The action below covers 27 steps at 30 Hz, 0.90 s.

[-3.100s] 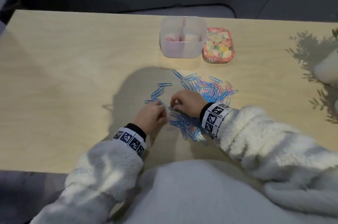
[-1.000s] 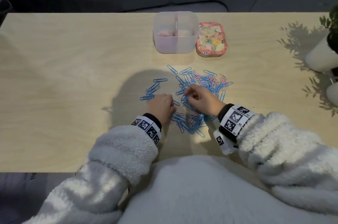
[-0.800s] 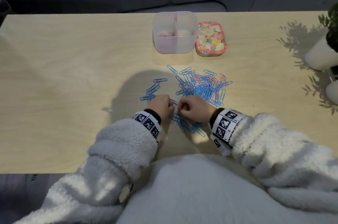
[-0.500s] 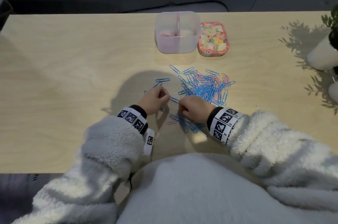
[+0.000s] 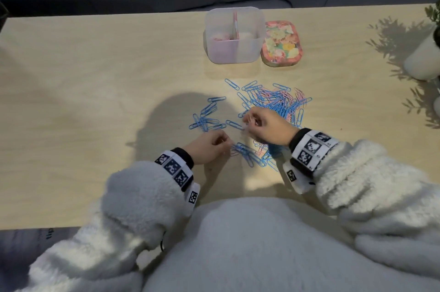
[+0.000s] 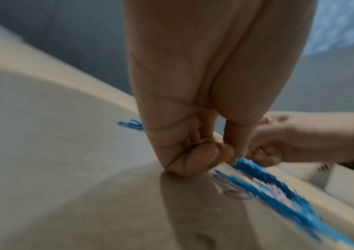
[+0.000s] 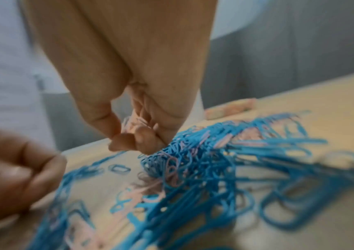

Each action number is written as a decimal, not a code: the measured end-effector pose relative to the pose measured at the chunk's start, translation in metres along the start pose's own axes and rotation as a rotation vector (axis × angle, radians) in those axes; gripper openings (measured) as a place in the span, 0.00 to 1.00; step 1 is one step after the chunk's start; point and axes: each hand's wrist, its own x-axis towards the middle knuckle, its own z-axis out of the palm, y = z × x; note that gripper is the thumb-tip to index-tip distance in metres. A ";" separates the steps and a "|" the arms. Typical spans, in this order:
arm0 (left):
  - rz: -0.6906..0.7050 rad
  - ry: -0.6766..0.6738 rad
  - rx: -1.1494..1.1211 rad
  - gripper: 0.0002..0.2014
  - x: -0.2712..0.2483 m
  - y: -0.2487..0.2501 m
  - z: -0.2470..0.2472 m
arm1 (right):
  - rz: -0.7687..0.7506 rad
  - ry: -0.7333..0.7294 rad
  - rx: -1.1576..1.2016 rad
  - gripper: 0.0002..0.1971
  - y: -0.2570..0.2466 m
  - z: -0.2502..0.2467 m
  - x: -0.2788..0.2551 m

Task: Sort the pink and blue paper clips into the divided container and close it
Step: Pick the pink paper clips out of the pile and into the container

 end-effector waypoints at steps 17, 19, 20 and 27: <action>0.219 -0.014 0.577 0.08 0.008 0.004 -0.008 | 0.019 -0.050 -0.244 0.15 0.007 0.014 -0.025; 0.233 0.016 0.526 0.07 0.011 0.005 -0.012 | 0.012 -0.045 -0.513 0.16 0.006 0.018 -0.029; 0.223 0.036 0.488 0.07 0.012 0.006 -0.015 | 0.006 -0.037 -0.534 0.14 0.006 0.021 -0.029; 0.017 0.008 0.039 0.07 0.017 0.004 -0.029 | 0.086 0.066 -0.198 0.15 0.010 0.003 -0.017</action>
